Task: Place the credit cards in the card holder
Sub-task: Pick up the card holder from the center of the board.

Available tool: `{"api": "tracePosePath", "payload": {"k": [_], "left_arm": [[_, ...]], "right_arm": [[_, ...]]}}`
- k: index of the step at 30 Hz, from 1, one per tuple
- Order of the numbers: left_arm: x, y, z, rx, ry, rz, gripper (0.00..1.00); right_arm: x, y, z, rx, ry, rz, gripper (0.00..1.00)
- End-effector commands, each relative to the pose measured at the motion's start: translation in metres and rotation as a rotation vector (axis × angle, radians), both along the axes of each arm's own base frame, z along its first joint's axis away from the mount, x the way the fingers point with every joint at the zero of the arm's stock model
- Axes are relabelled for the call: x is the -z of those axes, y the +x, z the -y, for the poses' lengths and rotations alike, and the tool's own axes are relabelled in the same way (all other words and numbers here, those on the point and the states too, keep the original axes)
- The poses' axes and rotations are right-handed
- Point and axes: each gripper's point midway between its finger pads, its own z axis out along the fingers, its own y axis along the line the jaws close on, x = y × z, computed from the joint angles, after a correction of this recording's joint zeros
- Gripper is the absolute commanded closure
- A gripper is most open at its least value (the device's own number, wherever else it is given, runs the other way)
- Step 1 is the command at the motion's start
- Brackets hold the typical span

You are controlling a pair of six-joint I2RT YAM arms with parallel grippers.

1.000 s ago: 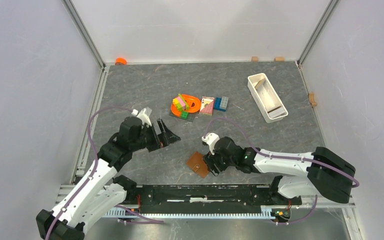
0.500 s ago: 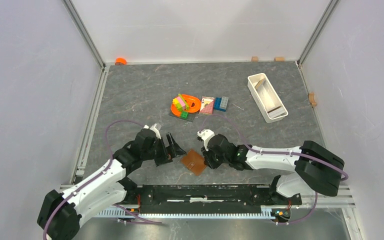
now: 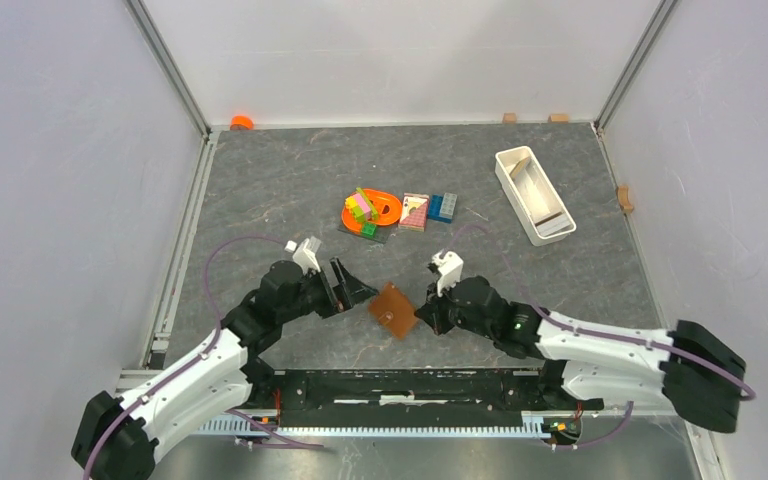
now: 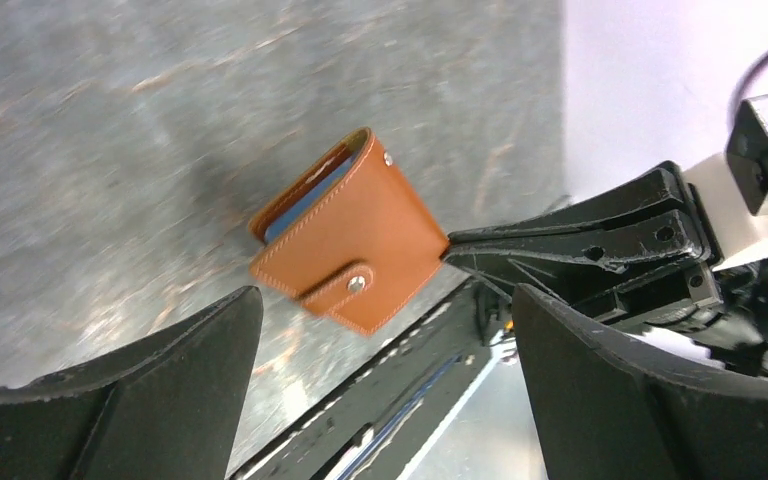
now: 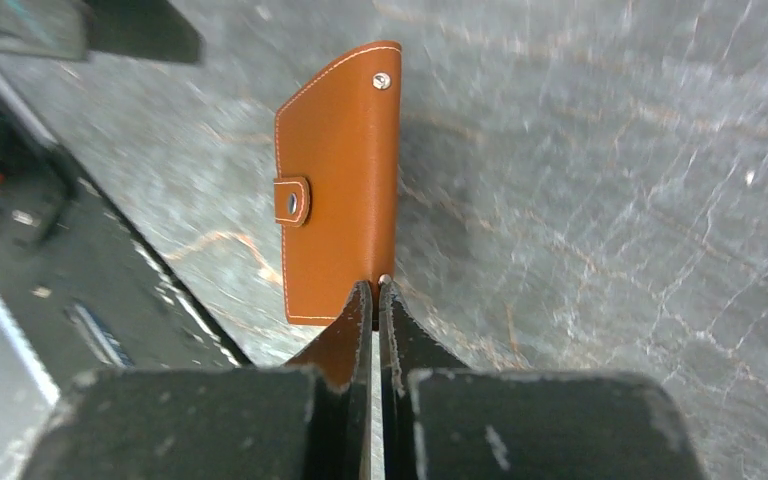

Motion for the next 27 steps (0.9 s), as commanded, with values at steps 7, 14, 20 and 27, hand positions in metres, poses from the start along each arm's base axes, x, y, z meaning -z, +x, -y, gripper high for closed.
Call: {"api": "tracePosePath", "payload": {"k": [7,14,20,27], "left_arm": [[-0.076,0.010,0.025,0.106,-0.166,0.245,0.00],[-0.089,0.008,0.015,0.066,-0.185,0.307,0.00],[-0.091,0.003,0.026,0.122,-0.239,0.286,0.02],[-0.099,0.001,0.038,0.183,-0.276,0.288,0.06]], "right_arm": [[-0.103,0.012,-0.006,0.072,0.440,0.205,1.00],[-0.111,0.010,0.002,0.095,0.511,0.226,1.00],[-0.126,0.003,-0.001,0.058,0.598,0.239,1.00],[-0.143,-0.007,-0.001,0.005,0.690,0.278,1.00]]}}
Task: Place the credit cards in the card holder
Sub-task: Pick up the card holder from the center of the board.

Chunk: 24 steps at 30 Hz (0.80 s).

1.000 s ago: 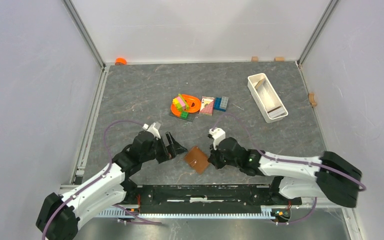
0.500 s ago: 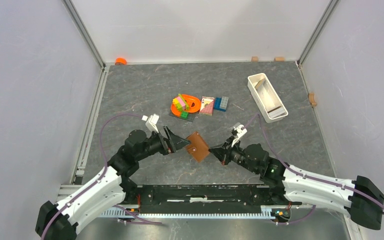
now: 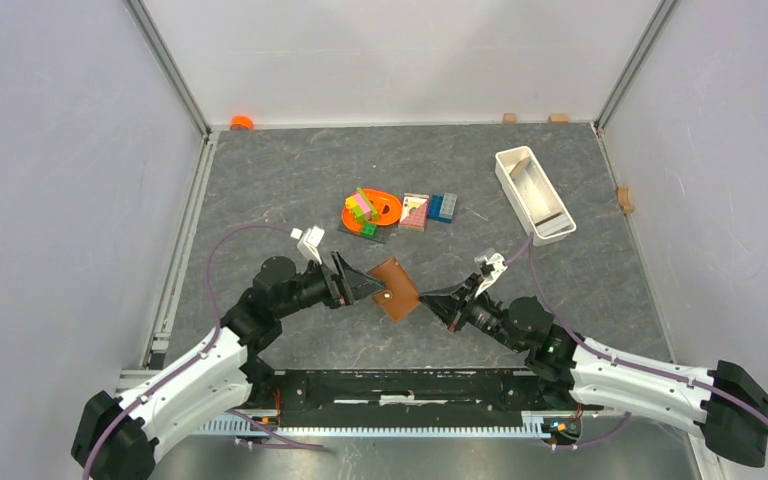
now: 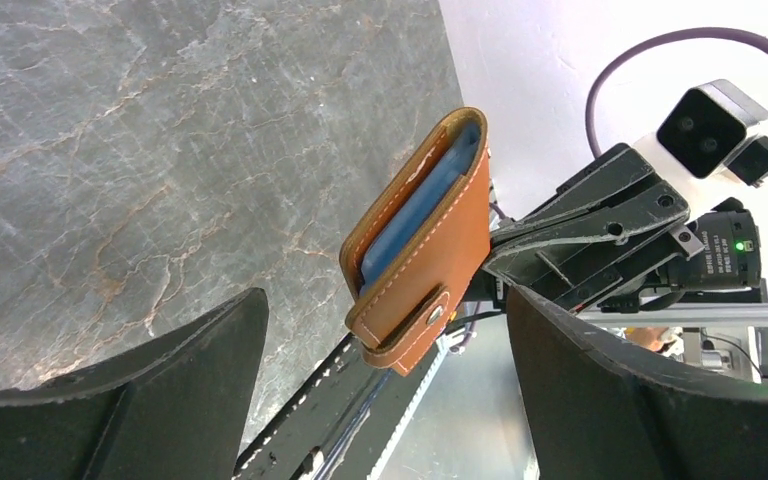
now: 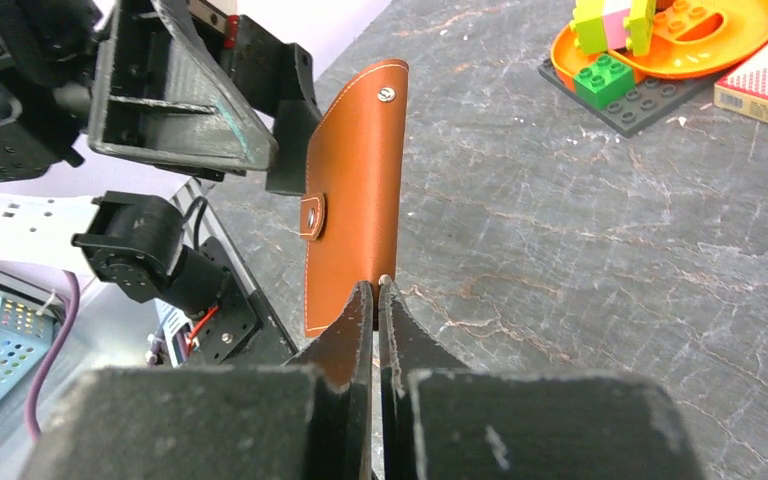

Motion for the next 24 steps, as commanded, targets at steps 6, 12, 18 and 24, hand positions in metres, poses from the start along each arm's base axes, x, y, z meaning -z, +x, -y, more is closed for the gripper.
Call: {"api": "tracePosePath", "payload": {"k": [6,12,18,24], "left_arm": [[-0.052,-0.008,0.021,0.136,-0.162,0.138,0.49],[-0.052,-0.010,0.019,0.141,-0.159,0.178,0.98],[-0.062,-0.033,0.023,0.280,-0.198,0.261,0.98],[-0.071,-0.054,0.030,0.437,-0.222,0.304,0.98]], "right_arm": [[-0.036,-0.010,-0.012,-0.084,0.122,0.072,1.00],[-0.036,-0.015,-0.017,-0.127,0.085,0.077,0.88],[-0.053,-0.023,-0.018,-0.205,0.087,0.117,0.28],[-0.072,-0.042,-0.031,-0.386,0.110,0.134,0.23]]}}
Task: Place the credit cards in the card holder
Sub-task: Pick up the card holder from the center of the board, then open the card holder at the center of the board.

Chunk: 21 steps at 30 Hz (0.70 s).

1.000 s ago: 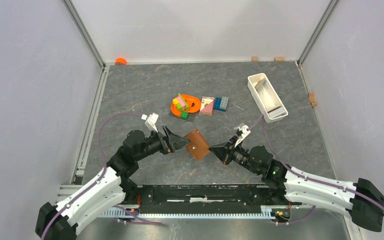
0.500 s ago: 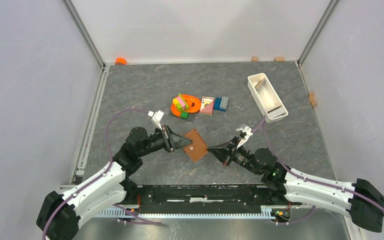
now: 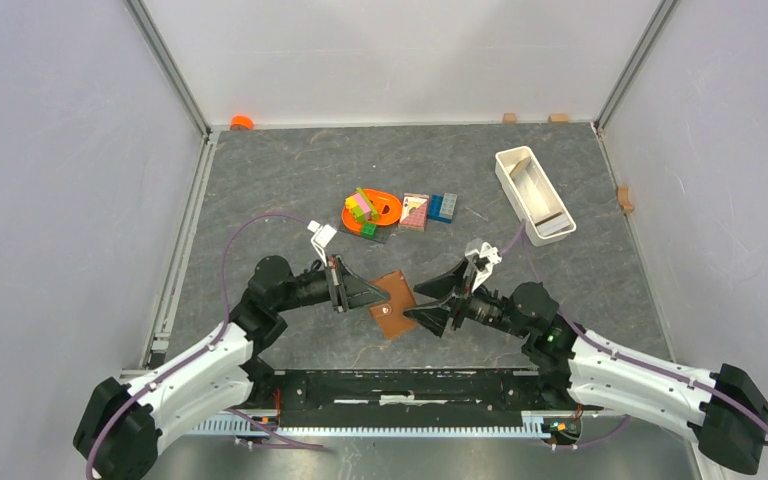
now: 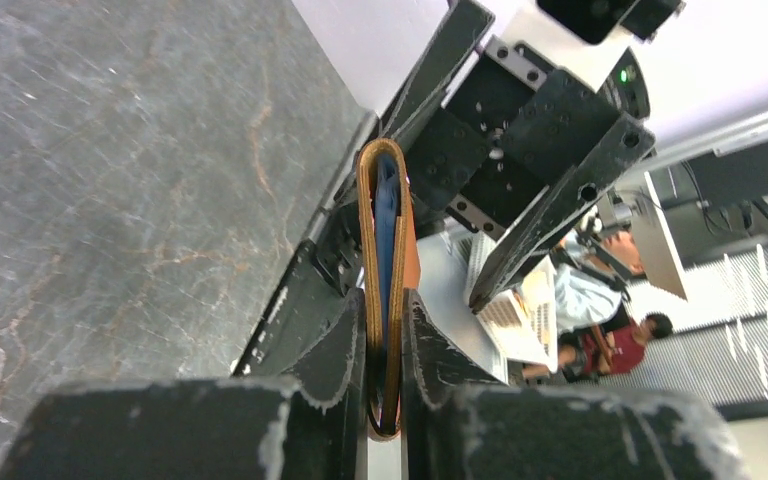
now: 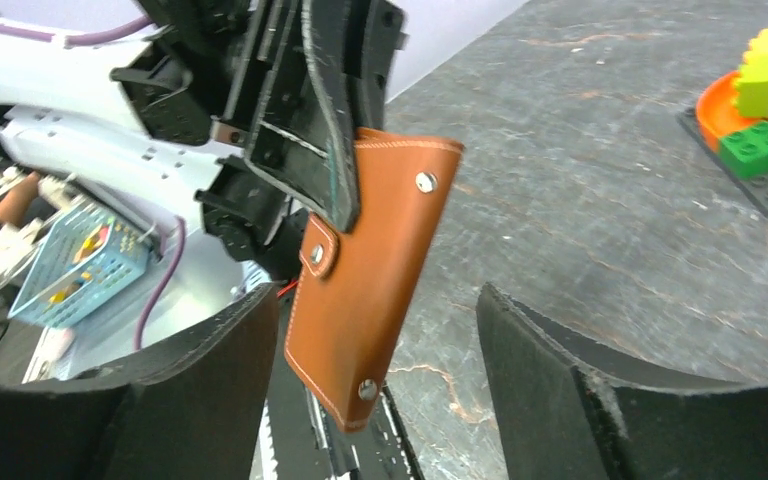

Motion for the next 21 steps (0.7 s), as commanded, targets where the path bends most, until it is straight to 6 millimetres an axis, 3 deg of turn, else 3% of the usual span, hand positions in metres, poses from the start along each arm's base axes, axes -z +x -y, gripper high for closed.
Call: {"api": "tracePosePath", "payload": {"k": [1,3,7,10,13,14,17,21], "left_arm": [[-0.026,-0.024,0.005,0.156,-0.060,0.152,0.98],[-0.027,-0.025,0.006,0.164,-0.062,0.159,0.98],[-0.024,-0.027,0.007,0.172,-0.060,0.158,0.98],[-0.023,-0.025,0.009,0.167,-0.047,0.155,0.94],[-0.003,-0.003,0.006,0.049,0.096,0.107,0.31],[0.006,0.011,0.000,-0.038,0.172,0.098,0.22],[0.024,0.032,-0.021,-0.210,0.325,0.090,0.13],[0.041,0.042,-0.028,-0.294,0.404,-0.005,0.11]], "right_arm": [[-0.034,-0.025,-0.014,-0.194,0.058,0.058,0.26],[-0.036,-0.032,-0.018,-0.246,0.069,0.056,0.36],[-0.037,-0.048,-0.024,-0.354,0.098,0.046,0.69],[-0.027,-0.045,-0.028,-0.356,0.074,0.026,0.96],[-0.001,-0.016,-0.026,-0.195,-0.037,0.003,1.00],[0.008,0.000,-0.021,-0.099,-0.086,-0.003,1.00],[0.035,0.043,0.003,0.169,-0.241,-0.021,1.00],[0.044,0.063,0.016,0.319,-0.313,-0.020,1.00]]}}
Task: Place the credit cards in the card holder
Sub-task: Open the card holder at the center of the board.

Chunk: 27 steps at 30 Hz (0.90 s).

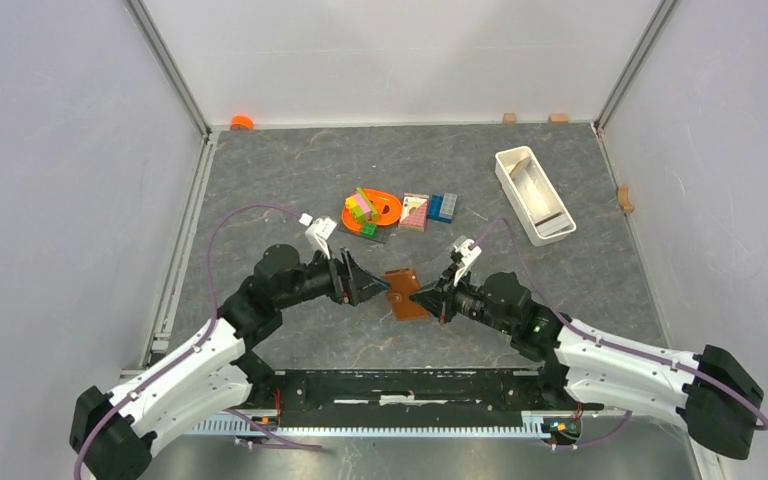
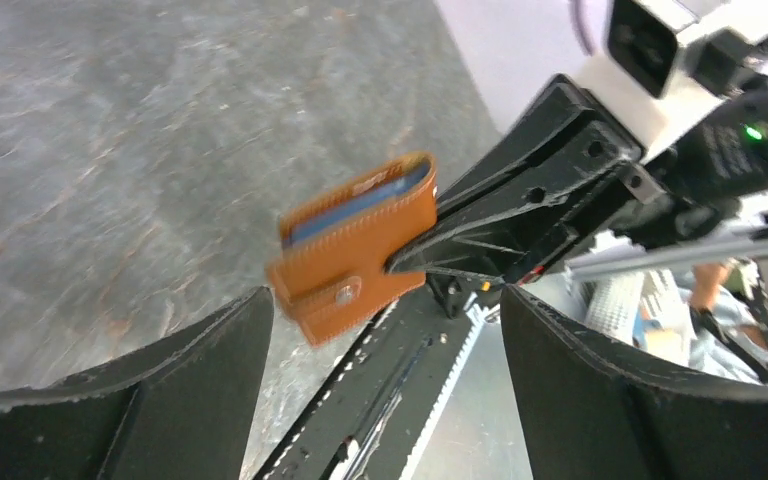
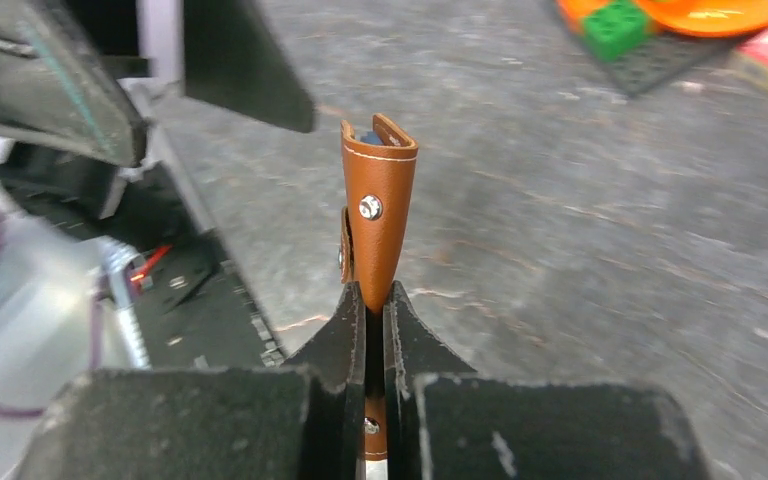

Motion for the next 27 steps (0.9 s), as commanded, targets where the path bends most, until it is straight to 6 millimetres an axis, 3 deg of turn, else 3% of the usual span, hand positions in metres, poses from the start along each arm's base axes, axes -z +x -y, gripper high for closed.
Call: {"api": "tracePosePath", "payload": {"k": [1,4,7,11,16,27], "left_arm": [[0.037,0.021,-0.020,-0.186,0.191,-0.099,0.11],[0.050,0.018,-0.013,-0.201,0.207,-0.164,0.11],[0.048,0.016,0.000,-0.193,0.153,-0.178,0.14],[0.046,0.020,0.013,-0.193,0.124,-0.178,0.16],[0.062,0.022,0.022,-0.186,0.156,-0.220,0.21],[0.065,0.030,0.025,-0.212,0.166,-0.214,0.25]], "right_arm": [[-0.005,0.042,0.021,0.268,-0.109,0.085,1.00],[-0.005,0.047,0.021,0.322,-0.131,0.104,1.00],[-0.005,0.048,0.017,0.338,-0.143,0.117,1.00],[-0.006,0.043,0.007,0.328,-0.163,0.140,1.00],[-0.012,0.034,-0.002,0.301,-0.163,0.166,1.00],[-0.019,0.017,-0.018,0.217,-0.157,0.221,1.00]]}}
